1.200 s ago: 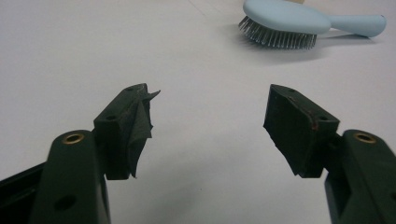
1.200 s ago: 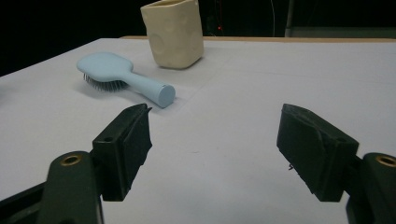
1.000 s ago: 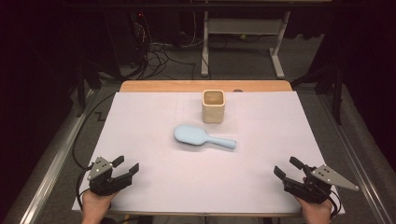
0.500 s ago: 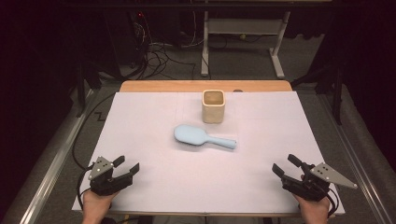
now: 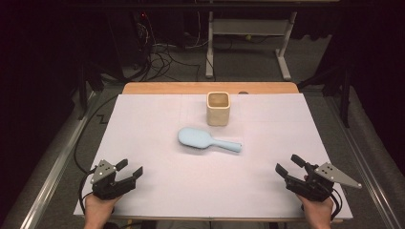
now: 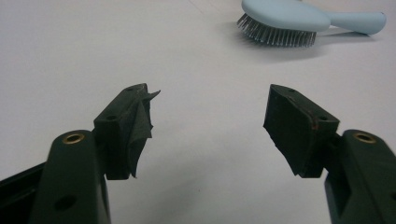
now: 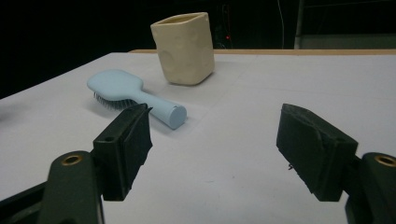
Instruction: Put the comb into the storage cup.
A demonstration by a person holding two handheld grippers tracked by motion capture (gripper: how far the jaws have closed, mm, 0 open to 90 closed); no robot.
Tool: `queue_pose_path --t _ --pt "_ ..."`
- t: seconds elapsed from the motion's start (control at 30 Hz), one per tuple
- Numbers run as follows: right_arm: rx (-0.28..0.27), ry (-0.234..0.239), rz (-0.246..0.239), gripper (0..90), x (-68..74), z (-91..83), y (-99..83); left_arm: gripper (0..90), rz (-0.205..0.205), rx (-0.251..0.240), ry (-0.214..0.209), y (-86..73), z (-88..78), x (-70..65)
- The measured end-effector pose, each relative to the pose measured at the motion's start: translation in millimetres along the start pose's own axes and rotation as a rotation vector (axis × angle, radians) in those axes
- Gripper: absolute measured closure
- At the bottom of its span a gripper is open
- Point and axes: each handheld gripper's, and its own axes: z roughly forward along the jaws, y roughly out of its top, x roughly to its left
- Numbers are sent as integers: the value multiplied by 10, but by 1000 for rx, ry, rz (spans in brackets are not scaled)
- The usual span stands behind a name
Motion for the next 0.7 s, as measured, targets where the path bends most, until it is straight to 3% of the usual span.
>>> queue_pose_path --t 0.7 --pt "24 35 -22 268 85 230 63 323 1 0 0 -1 -4 2"
